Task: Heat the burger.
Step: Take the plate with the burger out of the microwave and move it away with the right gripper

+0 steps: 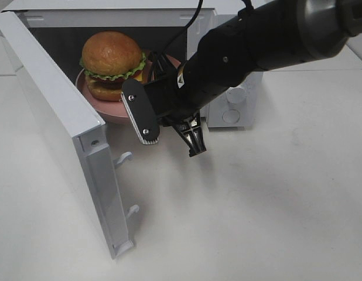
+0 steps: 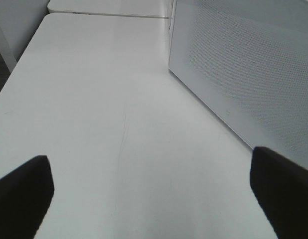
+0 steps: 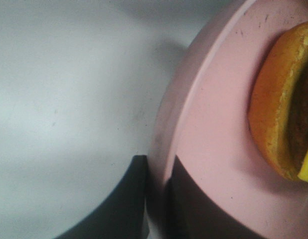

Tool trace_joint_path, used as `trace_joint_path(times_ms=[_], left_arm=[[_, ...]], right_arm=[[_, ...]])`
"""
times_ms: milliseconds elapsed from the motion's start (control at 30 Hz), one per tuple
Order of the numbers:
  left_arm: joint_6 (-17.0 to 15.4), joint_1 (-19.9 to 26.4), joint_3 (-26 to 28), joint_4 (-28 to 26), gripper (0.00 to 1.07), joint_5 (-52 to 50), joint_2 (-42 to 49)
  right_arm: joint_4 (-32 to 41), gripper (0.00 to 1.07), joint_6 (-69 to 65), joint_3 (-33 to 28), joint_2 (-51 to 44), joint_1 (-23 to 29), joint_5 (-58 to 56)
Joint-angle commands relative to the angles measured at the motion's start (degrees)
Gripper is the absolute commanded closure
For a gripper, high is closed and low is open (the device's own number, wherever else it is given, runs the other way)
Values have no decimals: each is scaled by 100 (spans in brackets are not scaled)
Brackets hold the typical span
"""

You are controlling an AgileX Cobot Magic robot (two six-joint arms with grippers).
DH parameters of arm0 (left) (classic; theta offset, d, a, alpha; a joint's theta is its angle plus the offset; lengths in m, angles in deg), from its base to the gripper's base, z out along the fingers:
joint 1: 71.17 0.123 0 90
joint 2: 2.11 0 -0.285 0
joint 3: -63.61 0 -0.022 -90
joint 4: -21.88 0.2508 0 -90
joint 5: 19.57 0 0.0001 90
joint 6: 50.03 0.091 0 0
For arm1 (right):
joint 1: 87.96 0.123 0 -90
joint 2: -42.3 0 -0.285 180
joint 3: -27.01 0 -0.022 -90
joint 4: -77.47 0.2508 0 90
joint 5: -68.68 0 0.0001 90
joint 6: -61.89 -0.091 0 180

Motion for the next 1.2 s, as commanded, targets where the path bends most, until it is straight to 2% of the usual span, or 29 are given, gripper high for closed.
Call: trace_joint_path(times_ms=[33, 300, 1200], left_arm=[[-23, 0, -11, -6, 6, -74, 40], [-23, 0, -11, -6, 6, -74, 40], [-23, 0, -11, -6, 6, -74, 40]], right_arm=[[-17, 107, 40, -338, -395, -57, 470], [-23, 107, 138, -1220, -1020, -57, 682], [-34, 107, 155, -3461, -3392, -57, 762]])
